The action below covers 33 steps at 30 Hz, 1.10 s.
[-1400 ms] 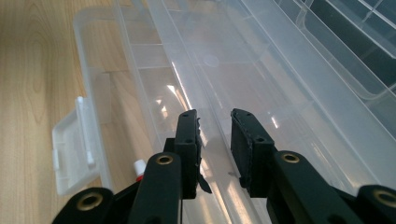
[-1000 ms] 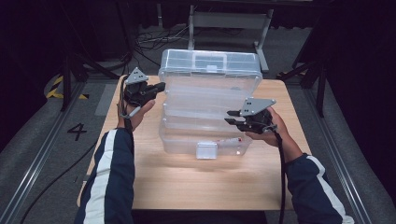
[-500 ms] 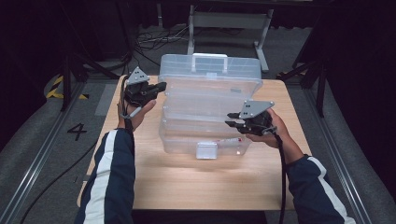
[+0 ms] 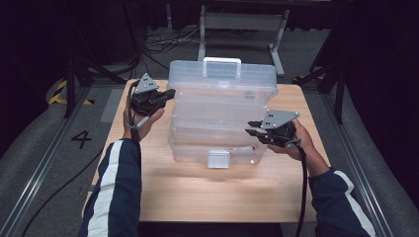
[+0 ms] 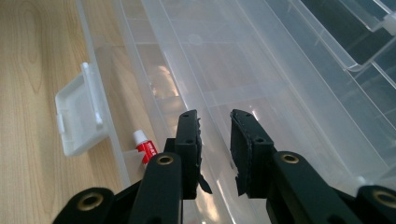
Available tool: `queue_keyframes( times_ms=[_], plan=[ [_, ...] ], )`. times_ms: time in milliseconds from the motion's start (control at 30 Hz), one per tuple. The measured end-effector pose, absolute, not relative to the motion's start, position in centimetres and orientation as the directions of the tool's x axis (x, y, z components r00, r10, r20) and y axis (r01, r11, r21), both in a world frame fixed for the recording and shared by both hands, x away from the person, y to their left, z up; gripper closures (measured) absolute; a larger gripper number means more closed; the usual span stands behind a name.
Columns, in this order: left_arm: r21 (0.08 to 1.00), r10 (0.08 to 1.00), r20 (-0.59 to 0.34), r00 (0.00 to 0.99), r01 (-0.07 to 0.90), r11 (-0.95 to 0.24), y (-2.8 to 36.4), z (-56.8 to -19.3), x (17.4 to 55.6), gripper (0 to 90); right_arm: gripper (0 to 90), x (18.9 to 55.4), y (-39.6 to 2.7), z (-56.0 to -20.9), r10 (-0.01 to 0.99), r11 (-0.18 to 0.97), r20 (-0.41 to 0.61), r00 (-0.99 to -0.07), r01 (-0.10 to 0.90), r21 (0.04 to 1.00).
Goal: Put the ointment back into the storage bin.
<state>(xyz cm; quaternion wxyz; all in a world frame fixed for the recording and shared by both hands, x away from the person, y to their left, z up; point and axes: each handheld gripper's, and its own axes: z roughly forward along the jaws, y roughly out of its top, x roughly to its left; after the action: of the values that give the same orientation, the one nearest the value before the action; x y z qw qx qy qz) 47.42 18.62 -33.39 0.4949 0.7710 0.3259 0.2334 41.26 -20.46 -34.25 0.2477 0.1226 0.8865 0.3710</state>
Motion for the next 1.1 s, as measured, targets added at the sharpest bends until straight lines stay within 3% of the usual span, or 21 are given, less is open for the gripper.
queue_keyframes(
  times_ms=[700,1100],
  plan=[
    [0.898,0.706,0.061,0.706,0.270,-0.348,18.8,-33.0,46.7,89.9,75.5,39.9,-26.0,-33.3,0.505,0.639,-0.322,-0.801,0.096,0.763],
    [0.899,0.682,0.063,0.729,0.255,-0.356,19.1,-33.7,45.7,90.0,73.4,39.8,-26.1,-35.0,0.509,0.653,-0.304,-0.805,0.131,0.746]
  ],
)
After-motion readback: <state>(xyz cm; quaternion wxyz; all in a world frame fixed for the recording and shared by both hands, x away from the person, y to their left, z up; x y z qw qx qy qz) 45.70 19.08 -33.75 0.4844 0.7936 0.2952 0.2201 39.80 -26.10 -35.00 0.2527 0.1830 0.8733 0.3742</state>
